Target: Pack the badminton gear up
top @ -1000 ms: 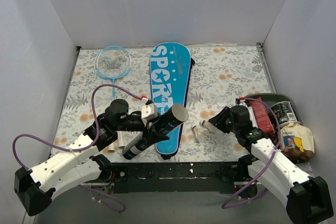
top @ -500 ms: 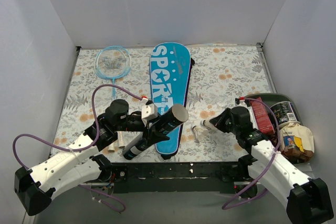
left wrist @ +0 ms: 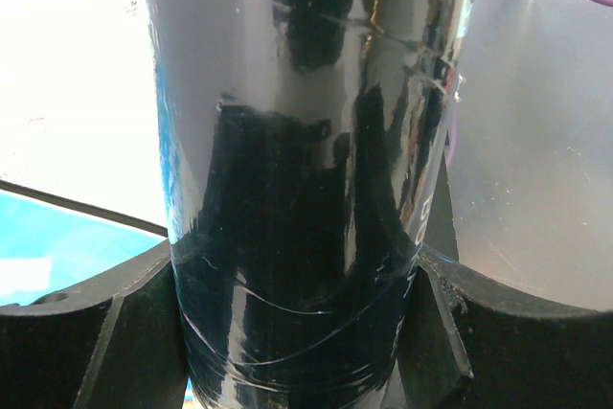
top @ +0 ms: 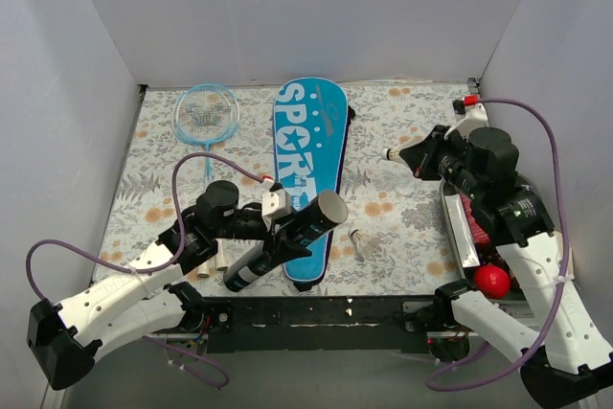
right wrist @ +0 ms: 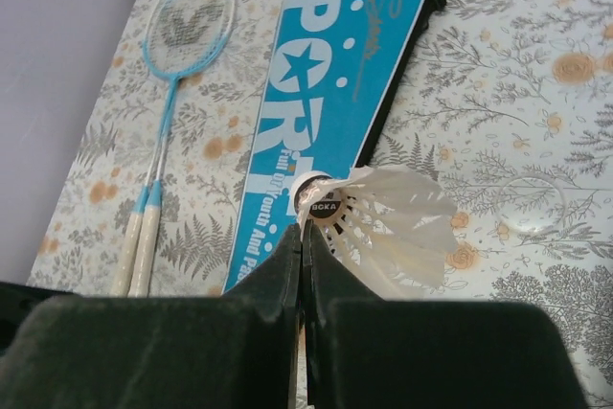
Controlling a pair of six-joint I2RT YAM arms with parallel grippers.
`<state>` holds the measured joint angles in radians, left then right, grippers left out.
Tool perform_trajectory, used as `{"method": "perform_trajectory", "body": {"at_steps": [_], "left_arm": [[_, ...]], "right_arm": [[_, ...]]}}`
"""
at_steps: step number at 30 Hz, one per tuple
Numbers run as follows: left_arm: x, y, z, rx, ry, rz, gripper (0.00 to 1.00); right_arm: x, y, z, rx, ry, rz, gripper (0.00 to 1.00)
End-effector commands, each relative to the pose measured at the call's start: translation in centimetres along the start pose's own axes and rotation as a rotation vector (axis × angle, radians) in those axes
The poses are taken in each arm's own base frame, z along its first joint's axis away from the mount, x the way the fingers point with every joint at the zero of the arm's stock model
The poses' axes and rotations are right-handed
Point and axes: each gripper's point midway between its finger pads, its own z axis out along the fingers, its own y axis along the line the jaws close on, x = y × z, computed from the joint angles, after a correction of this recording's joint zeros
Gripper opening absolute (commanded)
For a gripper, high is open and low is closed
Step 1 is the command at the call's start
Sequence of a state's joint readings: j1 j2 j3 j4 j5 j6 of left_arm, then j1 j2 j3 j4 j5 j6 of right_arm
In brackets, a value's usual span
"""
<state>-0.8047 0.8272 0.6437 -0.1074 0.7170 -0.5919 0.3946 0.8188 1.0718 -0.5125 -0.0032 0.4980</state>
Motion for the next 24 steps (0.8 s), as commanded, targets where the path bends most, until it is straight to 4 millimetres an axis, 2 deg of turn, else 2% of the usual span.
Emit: {"method": "perform_trajectory", "body": {"at_steps": [1,3,5,10,16,24], "left_arm": [[-0.2,-0.1,0.5,0.015,0.002,0.007,0.20],[-0.3,-0.3,0.6,0.023,0.014,0.009,0.20],[0.1,-0.2,0.9,0.024,0.033,0.005,0.20],[1.1,0.0,1.5,0.018,0.070,-0.003,0.19],[1.8,0.2,1.7,0.003,0.090,-0.009,0.19],[2.2,0.8,1.8,-0.022,0.106,-0.014,0.19]], "right_arm": [[-0.7,3.1,-2.9,-0.142,0.125,-0.210,0.01],[-0.6,4.0,-3.8,-0.186,0.168,-0.240,0.01],[-1.0,5.9,-4.8,-0.285,0.180,-0.283,0.01],[0.2,9.2,-7.5,-0.507,0.240,-0.308,0.01],[1.4,10.9,-9.2,-0.660,0.282,-0.316,0.01],[0.0,13.1,-11.6,-0.772,0.252,-0.331,0.01]]}}
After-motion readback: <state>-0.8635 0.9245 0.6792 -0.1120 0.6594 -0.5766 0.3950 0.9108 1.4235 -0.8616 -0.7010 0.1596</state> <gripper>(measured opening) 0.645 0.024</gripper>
